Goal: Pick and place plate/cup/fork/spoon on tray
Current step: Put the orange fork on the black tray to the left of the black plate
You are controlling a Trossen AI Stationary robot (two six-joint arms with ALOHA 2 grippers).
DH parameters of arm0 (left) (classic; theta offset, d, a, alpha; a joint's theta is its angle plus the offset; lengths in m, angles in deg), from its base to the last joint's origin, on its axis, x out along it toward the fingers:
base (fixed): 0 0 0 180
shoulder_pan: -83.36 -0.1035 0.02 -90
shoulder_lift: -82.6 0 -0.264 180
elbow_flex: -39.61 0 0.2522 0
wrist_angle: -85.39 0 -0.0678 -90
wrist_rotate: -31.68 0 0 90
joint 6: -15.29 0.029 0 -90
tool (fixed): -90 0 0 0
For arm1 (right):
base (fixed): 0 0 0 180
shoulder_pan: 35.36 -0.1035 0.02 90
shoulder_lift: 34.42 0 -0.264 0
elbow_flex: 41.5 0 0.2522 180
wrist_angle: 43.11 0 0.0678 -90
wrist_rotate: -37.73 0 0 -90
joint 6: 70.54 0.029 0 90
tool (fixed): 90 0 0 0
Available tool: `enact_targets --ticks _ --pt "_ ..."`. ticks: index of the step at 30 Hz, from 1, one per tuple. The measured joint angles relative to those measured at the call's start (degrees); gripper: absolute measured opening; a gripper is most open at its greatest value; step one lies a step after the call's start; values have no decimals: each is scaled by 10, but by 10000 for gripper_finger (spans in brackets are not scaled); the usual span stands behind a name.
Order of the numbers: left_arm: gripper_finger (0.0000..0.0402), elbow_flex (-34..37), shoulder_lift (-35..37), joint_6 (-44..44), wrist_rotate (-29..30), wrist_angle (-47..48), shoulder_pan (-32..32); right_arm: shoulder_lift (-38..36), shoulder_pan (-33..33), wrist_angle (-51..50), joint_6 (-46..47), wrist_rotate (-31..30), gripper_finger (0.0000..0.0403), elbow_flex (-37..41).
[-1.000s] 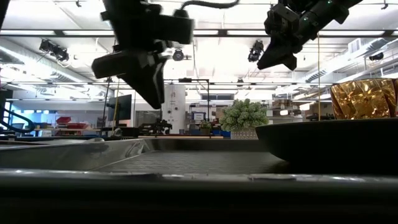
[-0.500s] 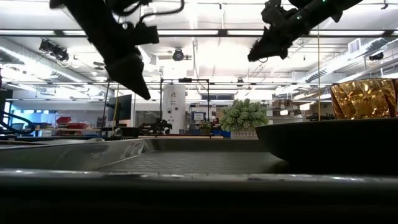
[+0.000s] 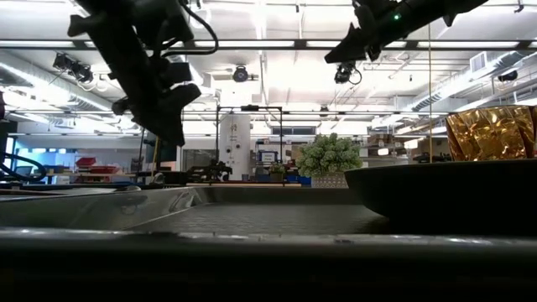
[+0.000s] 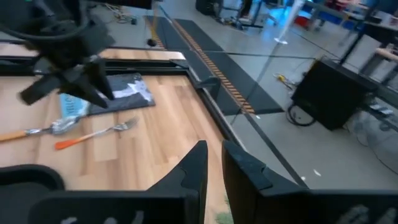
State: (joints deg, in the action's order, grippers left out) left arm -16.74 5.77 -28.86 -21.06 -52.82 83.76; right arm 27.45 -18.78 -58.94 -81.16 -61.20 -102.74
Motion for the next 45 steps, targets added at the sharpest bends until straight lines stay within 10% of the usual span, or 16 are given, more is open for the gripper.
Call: enact_targets --ticks 31,45 --pt "111 0 -4 -206 127 55 7 82 -44 107 -68 25 54 9" --pt "185 0 -66 -333 128 51 11 77 -40 97 -96 23 54 9"
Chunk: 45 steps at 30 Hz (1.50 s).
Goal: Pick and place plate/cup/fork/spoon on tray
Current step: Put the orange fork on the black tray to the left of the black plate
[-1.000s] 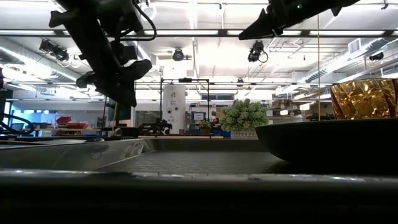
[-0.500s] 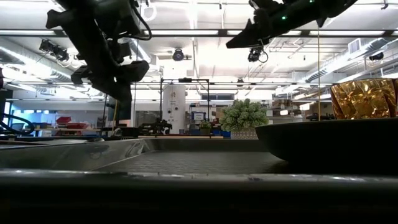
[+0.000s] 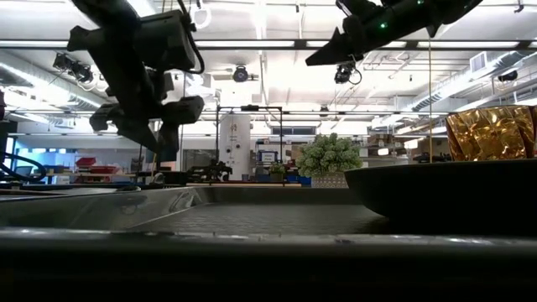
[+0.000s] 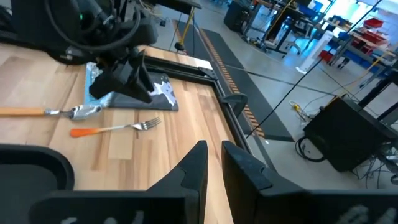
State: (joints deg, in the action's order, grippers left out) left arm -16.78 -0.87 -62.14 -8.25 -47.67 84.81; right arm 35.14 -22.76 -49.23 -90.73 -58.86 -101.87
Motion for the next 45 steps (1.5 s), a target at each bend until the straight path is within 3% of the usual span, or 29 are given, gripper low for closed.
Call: enact_targets --ticks 16,28,38,45 --pt "187 0 -15 -76 9 11 -7 0 17 39 -37 2 54 0" --pt "157 0 -17 -91 3 22 11 0 14 32 -25 5 54 0" --pt "186 0 -17 -104 16 -3 -4 0 19 26 -28 7 54 0" --pt "179 0 -17 -104 27 -2 -12 0 19 17 -28 8 54 0"
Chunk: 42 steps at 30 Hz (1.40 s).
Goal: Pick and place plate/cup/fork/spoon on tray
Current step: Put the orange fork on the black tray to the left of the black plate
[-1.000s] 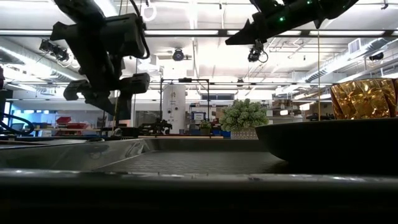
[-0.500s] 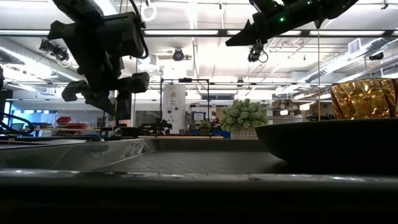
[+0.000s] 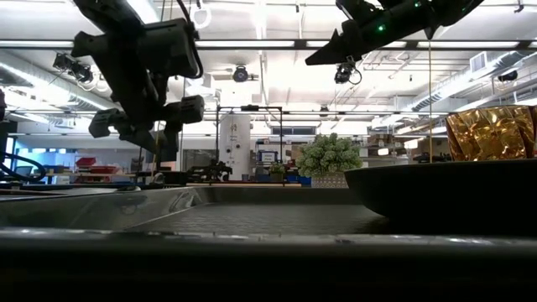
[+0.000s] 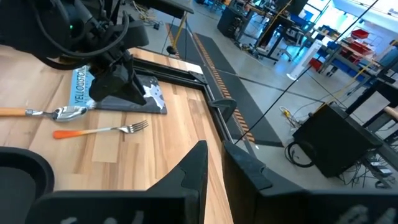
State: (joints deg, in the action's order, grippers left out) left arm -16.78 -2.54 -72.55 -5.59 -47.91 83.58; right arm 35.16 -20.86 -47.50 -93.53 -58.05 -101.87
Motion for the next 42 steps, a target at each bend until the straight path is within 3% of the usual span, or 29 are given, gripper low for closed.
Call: enact_targets --ticks 20,34,42 --pt "174 0 0 1 -5 0 -11 7 0 19 -12 15 54 0" --pt "174 -1 -2 -9 -159 2 -41 7 0 26 -11 48 54 0" --pt "169 -1 -61 31 -264 -34 -90 7 0 30 -11 100 54 0"
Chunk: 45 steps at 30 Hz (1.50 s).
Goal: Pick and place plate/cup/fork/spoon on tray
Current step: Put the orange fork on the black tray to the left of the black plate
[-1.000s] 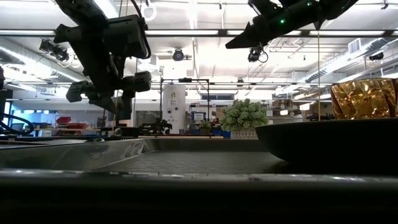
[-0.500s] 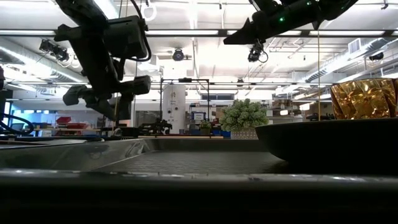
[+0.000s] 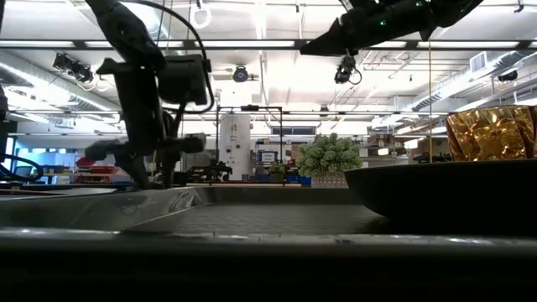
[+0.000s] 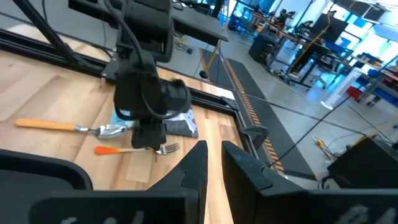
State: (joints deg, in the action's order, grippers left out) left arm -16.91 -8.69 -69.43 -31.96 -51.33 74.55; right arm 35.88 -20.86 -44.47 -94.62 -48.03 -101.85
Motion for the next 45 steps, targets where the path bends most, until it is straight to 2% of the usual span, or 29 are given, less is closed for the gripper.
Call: enact_targets --ticks 6,16,38,45 --pt "149 0 -17 20 -14 -49 -7 0 0 0 1 4 54 0" --pt "130 -1 -17 31 -38 -49 0 0 0 6 1 9 54 0" --pt "123 -3 -33 96 -90 -51 13 0 0 24 3 30 54 0" --pt "82 -1 -33 93 -87 -47 13 0 0 23 3 30 54 0"
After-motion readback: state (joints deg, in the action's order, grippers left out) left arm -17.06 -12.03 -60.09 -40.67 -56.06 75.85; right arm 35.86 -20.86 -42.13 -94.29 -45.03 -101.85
